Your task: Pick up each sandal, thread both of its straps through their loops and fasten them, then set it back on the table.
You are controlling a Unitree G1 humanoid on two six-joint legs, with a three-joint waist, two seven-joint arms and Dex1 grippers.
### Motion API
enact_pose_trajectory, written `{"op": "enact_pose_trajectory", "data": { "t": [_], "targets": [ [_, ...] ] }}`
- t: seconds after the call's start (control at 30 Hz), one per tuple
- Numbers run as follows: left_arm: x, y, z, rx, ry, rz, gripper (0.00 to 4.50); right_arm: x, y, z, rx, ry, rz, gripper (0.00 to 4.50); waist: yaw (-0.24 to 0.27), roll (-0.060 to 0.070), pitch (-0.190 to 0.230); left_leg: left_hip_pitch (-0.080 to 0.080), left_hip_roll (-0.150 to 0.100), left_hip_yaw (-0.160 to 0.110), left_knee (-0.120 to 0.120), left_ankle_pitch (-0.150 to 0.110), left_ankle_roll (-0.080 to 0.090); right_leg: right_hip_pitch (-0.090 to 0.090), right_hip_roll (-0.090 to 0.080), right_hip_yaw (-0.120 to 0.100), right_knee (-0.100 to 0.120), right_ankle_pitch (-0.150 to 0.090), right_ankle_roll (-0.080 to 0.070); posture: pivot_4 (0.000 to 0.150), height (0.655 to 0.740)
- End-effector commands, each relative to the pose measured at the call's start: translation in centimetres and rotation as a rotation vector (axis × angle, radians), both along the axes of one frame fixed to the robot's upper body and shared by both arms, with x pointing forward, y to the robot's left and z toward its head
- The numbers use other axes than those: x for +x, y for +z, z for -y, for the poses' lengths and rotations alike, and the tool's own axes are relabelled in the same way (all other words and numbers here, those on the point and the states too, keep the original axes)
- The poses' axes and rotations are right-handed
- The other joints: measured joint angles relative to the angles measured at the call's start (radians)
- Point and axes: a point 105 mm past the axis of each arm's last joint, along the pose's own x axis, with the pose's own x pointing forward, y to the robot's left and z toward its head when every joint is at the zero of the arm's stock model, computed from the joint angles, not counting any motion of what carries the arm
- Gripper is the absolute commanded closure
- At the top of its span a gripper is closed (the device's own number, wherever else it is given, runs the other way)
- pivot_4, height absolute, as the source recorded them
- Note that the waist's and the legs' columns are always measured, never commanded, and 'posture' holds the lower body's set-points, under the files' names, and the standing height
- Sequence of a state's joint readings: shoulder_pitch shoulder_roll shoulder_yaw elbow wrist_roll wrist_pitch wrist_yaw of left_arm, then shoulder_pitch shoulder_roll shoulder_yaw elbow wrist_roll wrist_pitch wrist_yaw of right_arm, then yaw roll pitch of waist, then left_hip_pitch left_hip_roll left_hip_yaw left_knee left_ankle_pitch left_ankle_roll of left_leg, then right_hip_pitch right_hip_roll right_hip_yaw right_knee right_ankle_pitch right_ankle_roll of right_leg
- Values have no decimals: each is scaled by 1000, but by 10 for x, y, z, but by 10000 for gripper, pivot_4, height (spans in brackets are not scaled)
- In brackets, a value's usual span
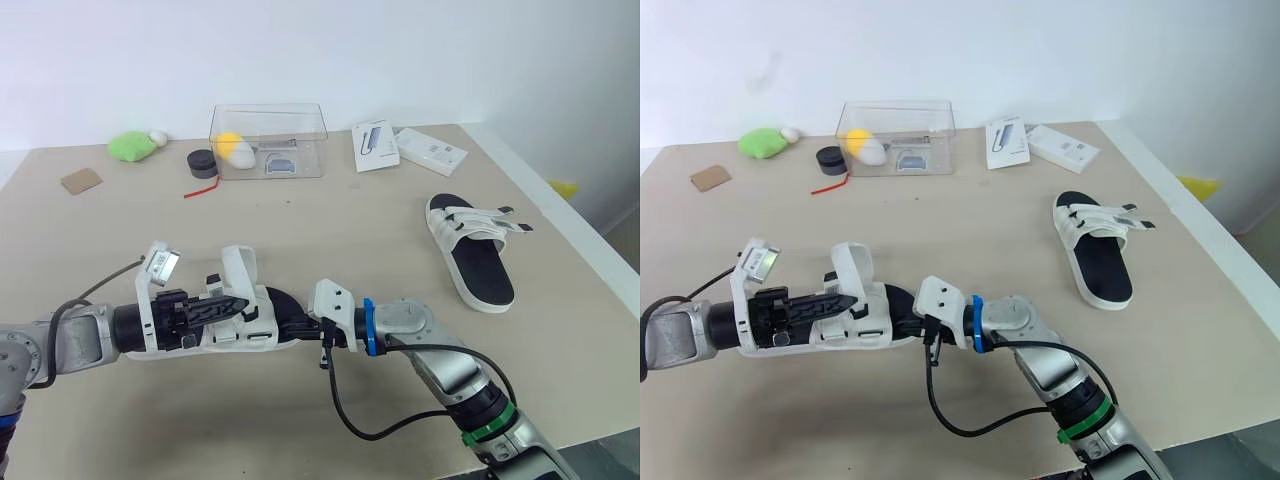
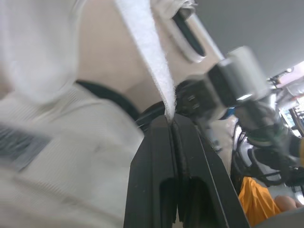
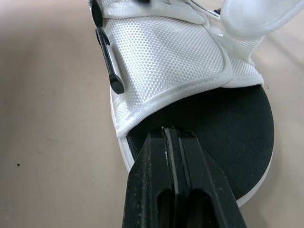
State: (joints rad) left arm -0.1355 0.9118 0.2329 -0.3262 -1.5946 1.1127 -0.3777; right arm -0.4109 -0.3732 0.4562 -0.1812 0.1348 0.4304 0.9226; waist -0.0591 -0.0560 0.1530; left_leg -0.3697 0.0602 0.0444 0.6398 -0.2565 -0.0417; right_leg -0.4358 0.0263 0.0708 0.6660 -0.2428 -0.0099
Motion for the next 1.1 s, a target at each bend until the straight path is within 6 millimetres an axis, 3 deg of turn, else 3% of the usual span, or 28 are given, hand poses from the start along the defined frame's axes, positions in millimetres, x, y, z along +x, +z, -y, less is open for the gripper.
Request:
{"op": "enact_pose_trajectory", "data": {
  "t": [0.03,0.4,0.7,1.1],
  "targets": [
    [-2,-3,3,30,-43,-5,44858,-2,-20,5,-61,-21,-59,45000,0,0,0,0,0,0,0,0,0,0,0,0,0,0,0,1500,7400],
    [-15,-17,11,58,-127,-39,44858,0,-19,5,-58,-33,-54,45000,0,0,0,0,0,2,0,0,0,0,0,1,0,0,0,1500,7400],
    [-10,-31,14,134,-140,-6,44858,1,-19,5,-57,-34,-51,45000,1,1,-1,0,0,2,0,0,0,0,0,1,0,0,0,1500,7400],
    [-18,-30,19,170,-238,60,44858,3,-18,5,-55,-40,-49,45000,1,3,-3,1,0,3,0,0,0,1,0,1,0,0,0,1500,7400]
  ]
}}
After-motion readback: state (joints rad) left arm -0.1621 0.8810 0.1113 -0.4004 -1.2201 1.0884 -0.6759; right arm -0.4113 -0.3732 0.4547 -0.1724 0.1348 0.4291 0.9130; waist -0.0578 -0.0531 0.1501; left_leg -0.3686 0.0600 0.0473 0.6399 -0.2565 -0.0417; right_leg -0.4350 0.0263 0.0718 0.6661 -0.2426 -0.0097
